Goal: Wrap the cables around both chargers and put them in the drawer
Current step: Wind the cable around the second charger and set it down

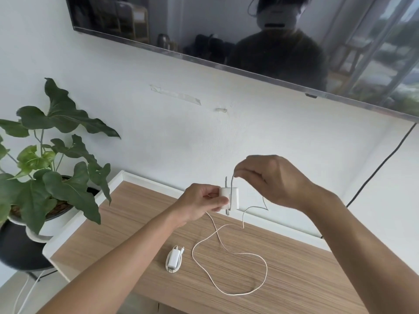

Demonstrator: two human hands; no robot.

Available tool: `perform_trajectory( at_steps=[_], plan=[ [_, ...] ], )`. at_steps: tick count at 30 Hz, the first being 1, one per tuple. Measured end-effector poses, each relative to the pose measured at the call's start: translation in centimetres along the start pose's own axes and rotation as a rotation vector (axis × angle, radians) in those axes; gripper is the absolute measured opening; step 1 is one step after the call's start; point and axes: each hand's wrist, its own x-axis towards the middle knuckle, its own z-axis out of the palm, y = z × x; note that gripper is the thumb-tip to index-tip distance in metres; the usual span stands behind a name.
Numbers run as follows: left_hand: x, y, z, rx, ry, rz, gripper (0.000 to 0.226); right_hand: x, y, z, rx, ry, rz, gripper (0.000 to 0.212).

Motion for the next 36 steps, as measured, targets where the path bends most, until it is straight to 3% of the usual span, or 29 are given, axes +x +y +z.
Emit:
perform_trajectory(
  at_steps=[5,11,17,20,26,30,36],
  plan=[
    [-1.9,0.8,1.6,-0.07,-0.115,-0.002,0.024,1.5,1.5,0.4,0.032,-0.002,0.163,0.017],
    [-3.4,2.7,1.0,-0.139,-0.132,0.083,0.024,1.9,4.2,1.4,0.431,-0.004,0.503,0.009],
    [-4.0,3.9,-0.3,-0.225,-0.191,0.137,0.026,2.3,4.1,3.3,0.662,-0.091,0.712,0.028],
    [-3.9,4.3,-1.2,-0.309,-0.169,0.135,0.038,1.4,4.4,5.2,0.814,-0.134,0.715,0.04],
    [-3.2,4.0,-3.1,-0.432,-0.097,0.177,0.035,-1.0,3.0,9.4,0.997,-0.126,0.773,0.064],
    [-2.6,3.1,-4.2,-0.524,-0.004,0.156,0.039,-2.5,0.2,12.3,1.007,-0.167,0.819,0.061],
    [-2.1,1.0,-6.2,-0.532,0.111,0.078,0.04,-3.1,-3.9,12.8,0.697,-0.234,0.771,0.057]
  ],
)
